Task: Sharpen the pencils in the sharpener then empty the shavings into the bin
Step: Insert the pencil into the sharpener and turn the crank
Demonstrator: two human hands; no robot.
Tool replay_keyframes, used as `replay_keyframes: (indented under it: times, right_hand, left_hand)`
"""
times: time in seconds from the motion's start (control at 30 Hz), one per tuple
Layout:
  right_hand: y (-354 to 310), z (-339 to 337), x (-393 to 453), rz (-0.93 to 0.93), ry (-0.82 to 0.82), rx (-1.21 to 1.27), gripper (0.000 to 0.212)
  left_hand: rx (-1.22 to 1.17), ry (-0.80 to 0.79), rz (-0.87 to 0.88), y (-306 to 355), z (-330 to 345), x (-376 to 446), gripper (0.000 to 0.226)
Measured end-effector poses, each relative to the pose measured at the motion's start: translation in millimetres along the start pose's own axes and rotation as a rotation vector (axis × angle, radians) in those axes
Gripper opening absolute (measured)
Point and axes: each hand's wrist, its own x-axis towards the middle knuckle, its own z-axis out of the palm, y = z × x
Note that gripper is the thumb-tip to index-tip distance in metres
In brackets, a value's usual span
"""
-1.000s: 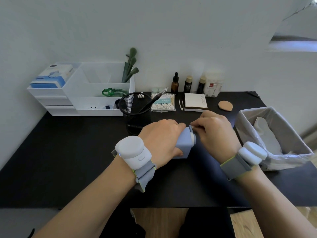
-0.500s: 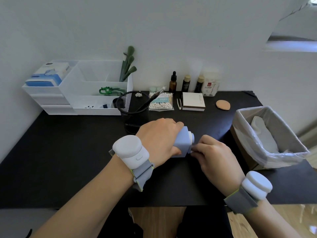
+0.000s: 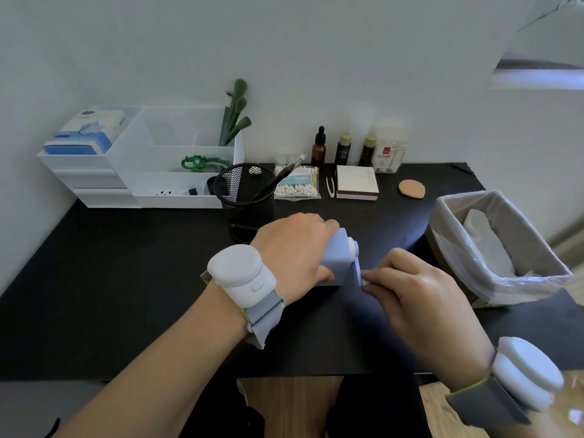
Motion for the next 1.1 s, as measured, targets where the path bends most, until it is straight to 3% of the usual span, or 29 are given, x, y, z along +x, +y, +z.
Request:
replay_keyframes:
  times: [0.3, 0.53, 0.7, 0.93, 1.1]
  right_hand:
    - [2, -14, 24, -0.028, 0.190, 0.016, 0.019]
    - [9, -4, 53, -0.012, 0.234, -0.062, 0.013]
    - [18, 10, 71, 0.017, 0.165, -0.068, 0.013]
    - [25, 33, 66, 0.118, -0.082, -0.074, 0.018]
    - [21, 36, 48, 0.104, -0.126, -0.105, 0.010]
  left_hand:
    - [0.007, -0.003, 0.003, 0, 0, 0, 0.043]
    - [0.013, -0.038, -0.001, 2, -2, 1, 0.044]
    - [-0.004, -0.061, 0.010, 1, -2, 3, 0.052]
    - [-0.002, -0.002, 0.020, 0, 2, 1, 0.041]
    - [0.000, 0.008, 0.024, -2, 3, 2, 0.041]
